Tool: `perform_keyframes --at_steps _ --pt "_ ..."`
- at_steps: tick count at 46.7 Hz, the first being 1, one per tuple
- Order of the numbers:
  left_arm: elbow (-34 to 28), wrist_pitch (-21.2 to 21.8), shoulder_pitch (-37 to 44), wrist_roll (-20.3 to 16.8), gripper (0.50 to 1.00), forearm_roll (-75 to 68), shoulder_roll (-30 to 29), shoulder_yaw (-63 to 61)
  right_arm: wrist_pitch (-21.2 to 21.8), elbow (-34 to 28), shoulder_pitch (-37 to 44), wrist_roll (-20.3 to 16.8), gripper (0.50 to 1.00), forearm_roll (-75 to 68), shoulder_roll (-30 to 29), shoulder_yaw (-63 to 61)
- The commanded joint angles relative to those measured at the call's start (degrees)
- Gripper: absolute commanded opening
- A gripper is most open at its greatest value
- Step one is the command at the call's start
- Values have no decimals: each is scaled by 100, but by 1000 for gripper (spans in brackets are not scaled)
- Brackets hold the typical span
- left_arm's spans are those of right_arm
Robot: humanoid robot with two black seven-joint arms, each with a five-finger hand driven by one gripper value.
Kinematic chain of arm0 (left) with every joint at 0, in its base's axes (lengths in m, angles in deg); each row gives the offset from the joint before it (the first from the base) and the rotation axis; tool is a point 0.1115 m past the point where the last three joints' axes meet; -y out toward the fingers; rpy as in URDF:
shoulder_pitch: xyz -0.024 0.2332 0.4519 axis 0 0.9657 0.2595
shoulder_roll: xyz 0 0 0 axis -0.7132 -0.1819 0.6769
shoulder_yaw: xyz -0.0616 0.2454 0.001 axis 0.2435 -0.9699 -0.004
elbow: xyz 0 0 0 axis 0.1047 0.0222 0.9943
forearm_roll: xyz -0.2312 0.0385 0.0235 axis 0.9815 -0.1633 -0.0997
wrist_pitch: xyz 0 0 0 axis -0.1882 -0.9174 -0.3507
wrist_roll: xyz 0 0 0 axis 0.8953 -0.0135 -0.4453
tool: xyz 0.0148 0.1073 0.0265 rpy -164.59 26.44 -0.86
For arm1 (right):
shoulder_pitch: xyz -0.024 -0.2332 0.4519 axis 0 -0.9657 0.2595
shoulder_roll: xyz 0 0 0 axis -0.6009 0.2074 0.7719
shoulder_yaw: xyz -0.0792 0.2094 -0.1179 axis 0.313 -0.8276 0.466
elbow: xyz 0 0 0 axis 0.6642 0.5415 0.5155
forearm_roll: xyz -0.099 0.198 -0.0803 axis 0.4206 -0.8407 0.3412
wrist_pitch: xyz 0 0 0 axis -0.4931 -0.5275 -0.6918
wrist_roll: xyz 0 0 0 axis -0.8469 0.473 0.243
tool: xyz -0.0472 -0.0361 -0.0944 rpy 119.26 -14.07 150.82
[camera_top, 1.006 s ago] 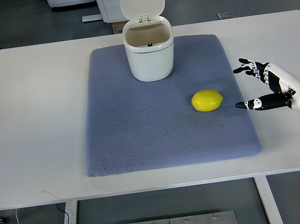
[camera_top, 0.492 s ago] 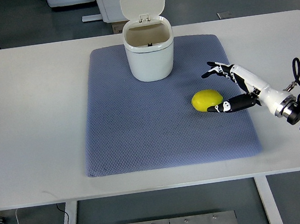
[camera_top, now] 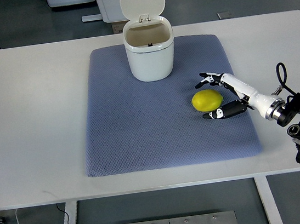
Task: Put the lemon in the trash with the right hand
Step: 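Close the right hand's fingers around the yellow lemon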
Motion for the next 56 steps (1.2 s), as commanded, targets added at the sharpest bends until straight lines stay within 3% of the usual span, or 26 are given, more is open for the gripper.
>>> perform_keyframes --at_steps 1,8,13,20,24,30,36,42,56 --pt "0 0 4 -1 1000 0 0 0 2 90 4 1 935 0 -70 40" --pt "0 0 4 -1 1000 0 0 0 2 161 22 -25 933 0 -88 57" --pt "0 0 4 -1 1000 0 0 0 2 214 48 -26 901 0 -158 118" --pt "0 0 -5 -1 1000 0 0 0 2 231 136 -26 791 0 -176 303" --pt "0 0 -5 -1 1000 0 0 0 2 249 145 -26 755 -8 -219 365" --pt "0 0 -5 -1 1000 0 0 0 2 249 145 -26 617 -8 -237 374" --pt "0 0 4 -1 1000 0 0 0 2 249 180 -26 542 -26 -237 374" --pt "0 0 -5 -1 1000 0 0 0 2 249 189 -26 502 -123 -228 374" --pt "0 0 -5 -1 1000 0 0 0 10 231 276 18 502 -202 -132 356"
